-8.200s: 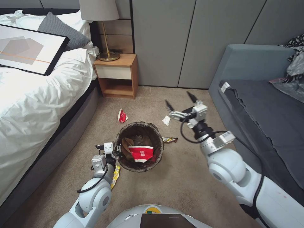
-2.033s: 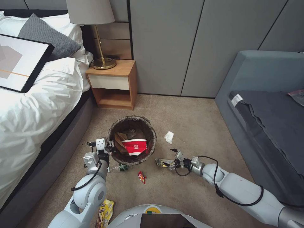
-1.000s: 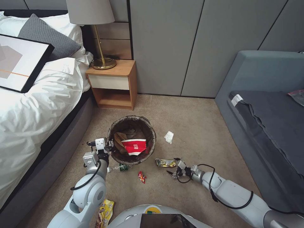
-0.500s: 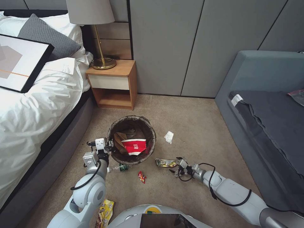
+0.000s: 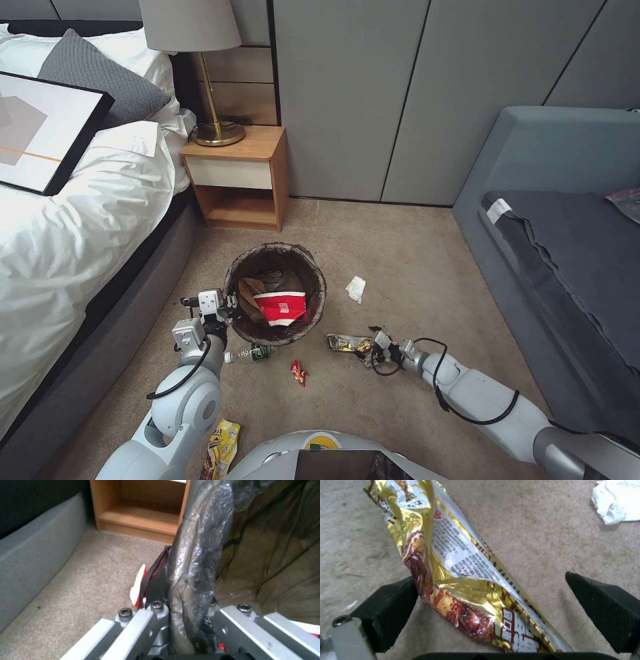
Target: Pick up the trash bin, then pick up the garbage from the floor and place it into the trash bin.
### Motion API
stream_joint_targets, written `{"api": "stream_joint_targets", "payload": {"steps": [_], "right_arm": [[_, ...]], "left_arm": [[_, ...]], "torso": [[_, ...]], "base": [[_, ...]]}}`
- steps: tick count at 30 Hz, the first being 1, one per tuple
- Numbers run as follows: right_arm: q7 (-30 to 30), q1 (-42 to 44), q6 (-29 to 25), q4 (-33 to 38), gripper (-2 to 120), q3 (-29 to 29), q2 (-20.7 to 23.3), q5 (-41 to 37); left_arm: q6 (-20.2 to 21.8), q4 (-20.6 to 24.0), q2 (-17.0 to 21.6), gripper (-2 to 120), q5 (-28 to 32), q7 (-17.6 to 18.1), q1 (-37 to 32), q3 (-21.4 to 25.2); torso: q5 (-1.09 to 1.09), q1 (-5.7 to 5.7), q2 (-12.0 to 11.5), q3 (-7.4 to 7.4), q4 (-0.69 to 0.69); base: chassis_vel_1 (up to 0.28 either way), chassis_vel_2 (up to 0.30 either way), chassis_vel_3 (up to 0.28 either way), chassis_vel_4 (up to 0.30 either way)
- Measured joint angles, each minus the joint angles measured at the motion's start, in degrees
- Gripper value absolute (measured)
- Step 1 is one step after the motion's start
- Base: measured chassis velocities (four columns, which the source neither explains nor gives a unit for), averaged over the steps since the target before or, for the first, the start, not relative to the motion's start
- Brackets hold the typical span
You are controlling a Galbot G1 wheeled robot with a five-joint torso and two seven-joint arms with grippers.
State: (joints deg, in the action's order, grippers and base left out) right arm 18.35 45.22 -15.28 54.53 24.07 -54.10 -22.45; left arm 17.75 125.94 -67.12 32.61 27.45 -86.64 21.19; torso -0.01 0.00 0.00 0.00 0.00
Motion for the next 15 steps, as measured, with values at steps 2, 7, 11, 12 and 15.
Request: {"api": "stream_joint_targets", "payload": {"steps": [2,7,11,12,15], "right_arm": [[0.02,-0.21,0.02,-0.27,100,0.08,-0.23,0.05],[0.04,-0.65,0.05,-1.00,100,0.22,-0.78,0.15],[0.08,-0.74,0.06,-1.53,100,0.25,-1.07,0.39],[0.08,-0.77,0.05,-1.73,100,0.28,-1.21,0.49],[0.08,-0.80,0.06,-1.93,100,0.30,-1.37,0.57]], "left_arm": [[-0.01,-0.01,0.01,4,0.03,0.00,0.02,0.00],[-0.02,-0.07,0.03,4,0.15,0.01,0.17,0.00],[-0.03,-0.12,0.09,4,0.27,0.03,0.31,0.00],[-0.03,-0.13,0.14,4,0.32,0.04,0.35,0.00],[-0.03,-0.16,0.19,4,0.37,0.06,0.42,0.00]], "torso": [[0.00,0.00,0.00,0.00,0.00],[0.00,0.00,0.00,0.00,0.01],[0.00,0.00,0.00,0.00,0.00],[0.00,0.00,0.00,0.00,0.00],[0.00,0.00,0.00,0.00,0.00]], "base": [[0.000,0.000,0.000,0.000],[0.000,0.000,0.000,0.000],[0.000,0.000,0.000,0.000],[0.000,0.000,0.000,0.000],[0.000,0.000,0.000,0.000]]}}
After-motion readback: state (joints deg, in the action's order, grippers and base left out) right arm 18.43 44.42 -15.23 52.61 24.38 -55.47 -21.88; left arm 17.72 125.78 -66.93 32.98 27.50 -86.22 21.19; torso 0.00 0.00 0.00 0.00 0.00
